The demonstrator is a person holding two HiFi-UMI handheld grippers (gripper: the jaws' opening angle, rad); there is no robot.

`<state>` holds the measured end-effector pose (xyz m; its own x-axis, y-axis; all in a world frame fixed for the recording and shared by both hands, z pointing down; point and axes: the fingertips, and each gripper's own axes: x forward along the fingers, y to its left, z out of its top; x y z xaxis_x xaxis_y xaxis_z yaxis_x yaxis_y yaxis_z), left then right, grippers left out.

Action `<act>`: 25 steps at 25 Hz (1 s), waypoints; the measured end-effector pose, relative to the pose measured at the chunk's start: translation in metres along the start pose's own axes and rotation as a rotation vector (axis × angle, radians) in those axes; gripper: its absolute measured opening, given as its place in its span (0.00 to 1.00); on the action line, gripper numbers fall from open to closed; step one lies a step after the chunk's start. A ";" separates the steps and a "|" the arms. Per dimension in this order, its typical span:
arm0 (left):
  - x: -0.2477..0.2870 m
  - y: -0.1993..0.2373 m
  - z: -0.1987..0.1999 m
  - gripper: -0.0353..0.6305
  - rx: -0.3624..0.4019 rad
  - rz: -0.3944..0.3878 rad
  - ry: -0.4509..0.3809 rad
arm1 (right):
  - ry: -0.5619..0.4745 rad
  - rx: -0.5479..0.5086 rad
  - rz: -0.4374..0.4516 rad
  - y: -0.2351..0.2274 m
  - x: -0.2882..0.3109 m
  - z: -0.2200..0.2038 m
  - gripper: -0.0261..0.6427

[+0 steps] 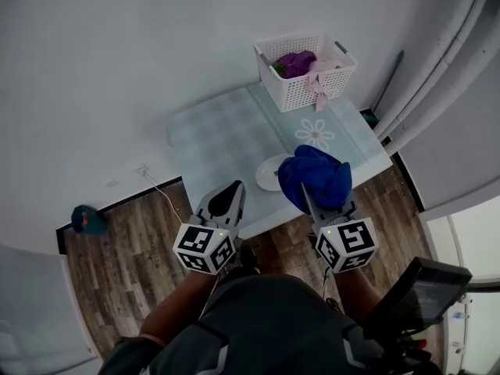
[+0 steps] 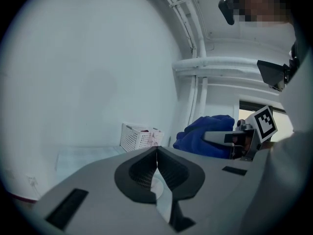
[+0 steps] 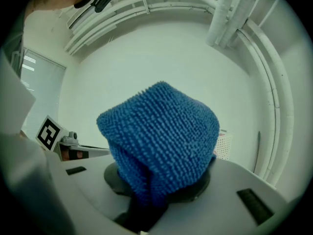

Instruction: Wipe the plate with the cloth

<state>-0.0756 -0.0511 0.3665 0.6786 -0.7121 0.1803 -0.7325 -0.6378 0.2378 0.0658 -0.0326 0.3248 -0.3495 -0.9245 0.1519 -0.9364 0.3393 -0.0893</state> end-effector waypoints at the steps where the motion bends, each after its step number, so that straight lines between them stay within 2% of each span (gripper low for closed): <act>1: 0.005 0.008 -0.001 0.07 -0.005 -0.004 0.007 | 0.010 -0.004 -0.005 -0.001 0.010 -0.002 0.21; 7: 0.041 0.043 -0.032 0.07 -0.017 -0.013 0.119 | 0.086 -0.025 -0.019 -0.010 0.069 -0.026 0.21; 11: 0.068 0.059 -0.074 0.07 -0.085 0.003 0.233 | 0.167 -0.047 0.005 -0.017 0.107 -0.057 0.21; 17: 0.111 0.079 -0.148 0.07 -0.130 0.069 0.440 | 0.312 -0.084 0.096 -0.026 0.161 -0.123 0.21; 21: 0.126 0.086 -0.181 0.07 -0.098 0.113 0.544 | 0.400 -0.105 0.160 -0.026 0.185 -0.162 0.21; 25: 0.139 0.089 -0.203 0.09 -0.073 0.140 0.609 | 0.474 -0.148 0.252 -0.016 0.202 -0.198 0.21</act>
<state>-0.0351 -0.1476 0.6068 0.5012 -0.4787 0.7209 -0.8258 -0.5134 0.2332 0.0040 -0.1902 0.5517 -0.5073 -0.6440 0.5726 -0.8044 0.5923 -0.0466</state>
